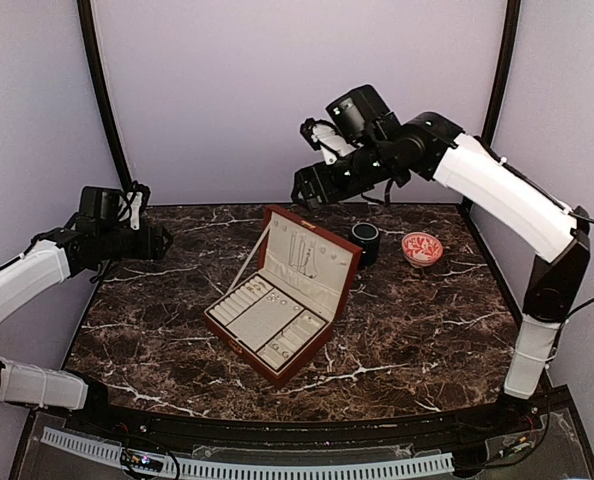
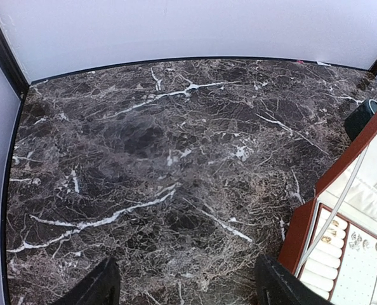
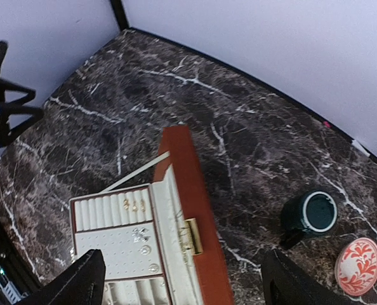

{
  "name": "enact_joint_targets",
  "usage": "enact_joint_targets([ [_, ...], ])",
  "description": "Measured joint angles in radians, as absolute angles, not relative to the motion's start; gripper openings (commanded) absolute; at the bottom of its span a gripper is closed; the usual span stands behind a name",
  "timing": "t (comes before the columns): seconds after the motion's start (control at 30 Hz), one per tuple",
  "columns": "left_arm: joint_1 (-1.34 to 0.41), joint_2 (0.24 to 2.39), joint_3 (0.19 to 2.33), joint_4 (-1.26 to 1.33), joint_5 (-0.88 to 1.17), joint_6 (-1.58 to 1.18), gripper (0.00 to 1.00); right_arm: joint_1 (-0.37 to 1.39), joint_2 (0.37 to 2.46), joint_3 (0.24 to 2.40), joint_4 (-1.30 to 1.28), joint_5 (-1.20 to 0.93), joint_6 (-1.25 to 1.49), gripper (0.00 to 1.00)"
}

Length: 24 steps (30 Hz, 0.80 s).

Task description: Organize the mixed jewelry

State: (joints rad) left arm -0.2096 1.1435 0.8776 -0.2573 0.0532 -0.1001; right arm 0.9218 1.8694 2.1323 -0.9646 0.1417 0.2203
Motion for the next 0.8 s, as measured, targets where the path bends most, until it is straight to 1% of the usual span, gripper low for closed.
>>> enact_joint_targets([
  [0.1, -0.210, 1.128, 0.867, -0.250, 0.041, -0.100, 0.75, 0.842, 1.820, 2.065, -0.905, 0.170, 0.261, 0.91],
  [0.2, -0.210, 1.097, 0.848, -0.236, 0.029, -0.101, 0.75, 0.745, 1.784, 1.951, -0.847, 0.197, 0.311, 0.91],
  [0.43, -0.210, 1.034, 0.819, -0.204, 0.002, -0.101, 0.75, 0.585, 1.769, 1.692, -0.766, 0.218, 0.404, 0.89],
  [0.6, -0.210, 1.034, 0.818, -0.195, -0.002, -0.101, 0.75, 0.582, 1.761, 1.586, -0.727, 0.151, 0.401, 0.87],
  [0.8, -0.210, 1.045, 0.818, -0.193, -0.002, -0.101, 0.74, 0.683, 1.757, 1.549, -0.702, 0.036, 0.323, 0.87],
])
